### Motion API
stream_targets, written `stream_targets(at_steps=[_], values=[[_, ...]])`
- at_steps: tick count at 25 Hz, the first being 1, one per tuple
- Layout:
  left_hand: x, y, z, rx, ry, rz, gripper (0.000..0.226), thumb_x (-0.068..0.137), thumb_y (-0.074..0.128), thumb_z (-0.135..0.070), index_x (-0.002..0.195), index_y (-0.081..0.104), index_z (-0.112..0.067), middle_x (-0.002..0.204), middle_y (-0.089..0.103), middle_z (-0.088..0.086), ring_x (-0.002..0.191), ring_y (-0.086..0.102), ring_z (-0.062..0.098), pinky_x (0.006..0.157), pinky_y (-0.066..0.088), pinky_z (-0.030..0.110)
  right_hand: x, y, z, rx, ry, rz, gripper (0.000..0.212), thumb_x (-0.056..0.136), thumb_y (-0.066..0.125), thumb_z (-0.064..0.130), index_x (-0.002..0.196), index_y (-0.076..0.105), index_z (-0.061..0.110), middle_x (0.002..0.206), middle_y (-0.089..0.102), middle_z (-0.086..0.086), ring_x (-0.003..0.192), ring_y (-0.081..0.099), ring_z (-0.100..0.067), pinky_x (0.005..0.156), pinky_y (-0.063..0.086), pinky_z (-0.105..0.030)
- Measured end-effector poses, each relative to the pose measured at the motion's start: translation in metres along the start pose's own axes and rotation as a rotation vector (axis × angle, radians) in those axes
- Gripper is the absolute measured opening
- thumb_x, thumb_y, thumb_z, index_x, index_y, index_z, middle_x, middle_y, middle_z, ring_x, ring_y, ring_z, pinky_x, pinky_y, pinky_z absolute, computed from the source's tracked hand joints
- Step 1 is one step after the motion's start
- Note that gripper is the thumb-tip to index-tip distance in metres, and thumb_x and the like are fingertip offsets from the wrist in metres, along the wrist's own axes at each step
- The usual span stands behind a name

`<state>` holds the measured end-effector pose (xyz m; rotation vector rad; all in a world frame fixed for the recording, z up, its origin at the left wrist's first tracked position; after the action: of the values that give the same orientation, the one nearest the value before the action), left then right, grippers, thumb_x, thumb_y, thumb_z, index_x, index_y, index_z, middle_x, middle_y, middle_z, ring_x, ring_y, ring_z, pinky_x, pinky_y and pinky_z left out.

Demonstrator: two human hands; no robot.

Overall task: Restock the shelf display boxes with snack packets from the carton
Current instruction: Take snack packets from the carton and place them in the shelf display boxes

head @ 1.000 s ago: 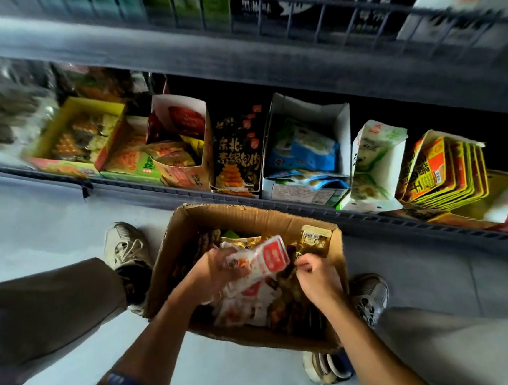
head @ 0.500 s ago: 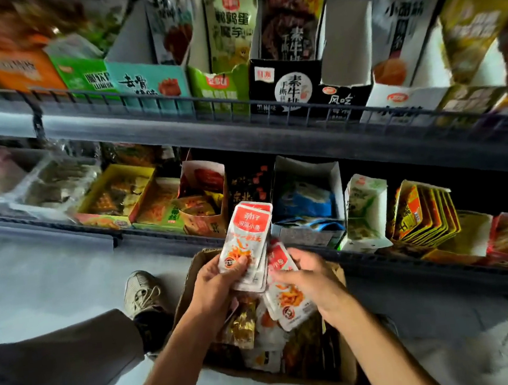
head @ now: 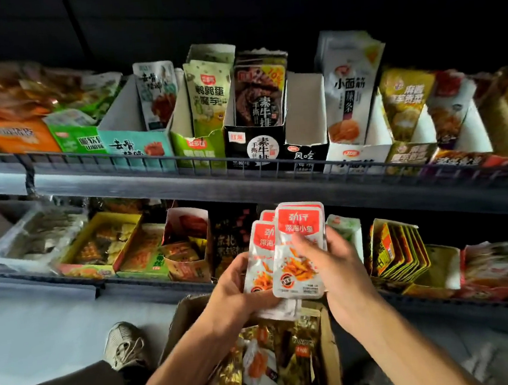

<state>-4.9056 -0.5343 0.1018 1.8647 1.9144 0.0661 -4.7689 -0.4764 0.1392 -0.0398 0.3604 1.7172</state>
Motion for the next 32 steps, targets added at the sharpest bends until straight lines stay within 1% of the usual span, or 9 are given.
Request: stream_targets(at_steps=[3, 7, 12, 15, 19, 24, 26, 29, 32], values=[[0.001, 0.008, -0.018, 0.138, -0.085, 0.131, 0.064, 0.069, 0.073, 0.017, 0.126, 0.056, -0.007, 0.118, 0.069, 0.021, 0.109, 0.067, 0.038, 0.096, 0.053, 0.054, 0.000, 0.003, 0.012, -0.007, -0.045, 0.068, 0.036, 0.084, 0.074, 0.019, 0.118, 0.064, 0.021, 0.106, 0.076, -0.001, 0.097, 0.073, -0.021, 0.077, 0.058, -0.041], [-0.003, 0.012, -0.022, -0.128, -0.256, 0.073, 0.041, 0.076, 0.063, -0.006, 0.117, 0.063, -0.002, 0.112, 0.070, 0.025, 0.100, 0.069, 0.041, 0.086, 0.054, 0.049, 0.003, 0.016, 0.014, -0.019, -0.115, 0.081, 0.030, 0.084, 0.073, 0.023, 0.112, 0.065, 0.031, 0.104, 0.076, 0.004, 0.095, 0.073, -0.016, 0.076, 0.059, -0.036], [0.013, 0.001, -0.033, -0.238, -0.130, -0.126, 0.038, 0.078, 0.065, -0.009, 0.117, 0.063, -0.006, 0.107, 0.073, 0.022, 0.092, 0.072, 0.040, 0.078, 0.056, 0.049, 0.001, 0.031, 0.002, -0.050, -0.067, 0.135, 0.037, 0.081, 0.075, 0.017, 0.115, 0.062, 0.023, 0.106, 0.075, 0.000, 0.096, 0.073, -0.015, 0.079, 0.060, -0.034], [0.020, 0.004, -0.035, -0.251, -0.141, -0.126, 0.040, 0.081, 0.070, -0.011, 0.120, 0.063, -0.005, 0.111, 0.072, 0.022, 0.098, 0.071, 0.040, 0.080, 0.057, 0.050, 0.012, 0.012, 0.000, 0.083, 0.040, 0.073, 0.040, 0.074, 0.075, 0.019, 0.113, 0.066, 0.017, 0.105, 0.075, -0.004, 0.096, 0.073, -0.022, 0.079, 0.055, -0.040], [0.023, -0.002, -0.039, -0.230, -0.109, -0.176, 0.036, 0.083, 0.070, -0.012, 0.118, 0.064, -0.009, 0.108, 0.074, 0.017, 0.097, 0.072, 0.037, 0.086, 0.055, 0.055, 0.018, 0.004, -0.002, 0.218, 0.178, 0.157, 0.017, 0.081, 0.069, 0.019, 0.097, 0.076, 0.021, 0.110, 0.074, -0.010, 0.099, 0.072, -0.025, 0.083, 0.052, -0.043], [0.019, 0.008, -0.031, -0.233, -0.169, -0.127, 0.035, 0.092, 0.058, -0.036, 0.116, 0.068, -0.013, 0.113, 0.073, 0.015, 0.103, 0.070, 0.036, 0.097, 0.048, 0.058, 0.014, 0.002, -0.017, 0.119, 0.231, 0.076, 0.015, 0.074, 0.076, 0.023, 0.089, 0.078, 0.022, 0.105, 0.076, -0.006, 0.100, 0.072, -0.025, 0.091, 0.051, -0.049], [0.015, 0.016, -0.028, -0.284, -0.210, -0.070, 0.036, 0.094, 0.050, -0.031, 0.119, 0.067, -0.011, 0.115, 0.072, 0.017, 0.107, 0.068, 0.039, 0.100, 0.046, 0.058, 0.013, -0.003, -0.019, 0.139, 0.235, 0.003, 0.020, 0.072, 0.078, 0.023, 0.092, 0.078, 0.022, 0.102, 0.077, -0.005, 0.098, 0.071, -0.026, 0.092, 0.052, -0.051], [0.018, 0.003, -0.031, -0.227, -0.110, -0.129, 0.036, 0.084, 0.064, -0.007, 0.120, 0.061, -0.008, 0.109, 0.073, 0.019, 0.098, 0.071, 0.040, 0.089, 0.053, 0.057, 0.008, 0.006, -0.019, 0.101, 0.287, 0.109, 0.035, 0.074, 0.078, 0.020, 0.108, 0.073, 0.014, 0.108, 0.075, -0.010, 0.104, 0.070, -0.031, 0.098, 0.050, -0.055], [0.017, 0.000, -0.035, -0.177, -0.073, -0.130, 0.041, 0.080, 0.069, -0.004, 0.120, 0.061, -0.008, 0.107, 0.074, 0.018, 0.097, 0.072, 0.038, 0.085, 0.055, 0.054, 0.005, 0.003, -0.021, 0.049, 0.305, 0.075, 0.036, 0.068, 0.079, 0.019, 0.102, 0.073, 0.011, 0.102, 0.076, -0.010, 0.099, 0.071, -0.030, 0.089, 0.053, -0.049]])
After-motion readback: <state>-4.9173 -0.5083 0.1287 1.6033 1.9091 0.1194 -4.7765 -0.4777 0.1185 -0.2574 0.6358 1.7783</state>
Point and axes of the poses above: each hand's wrist, its own x-axis towards the middle knuckle, its own y-axis out of the palm, z = x × y, the point moved 9 cm from there along x, towards the middle knuckle
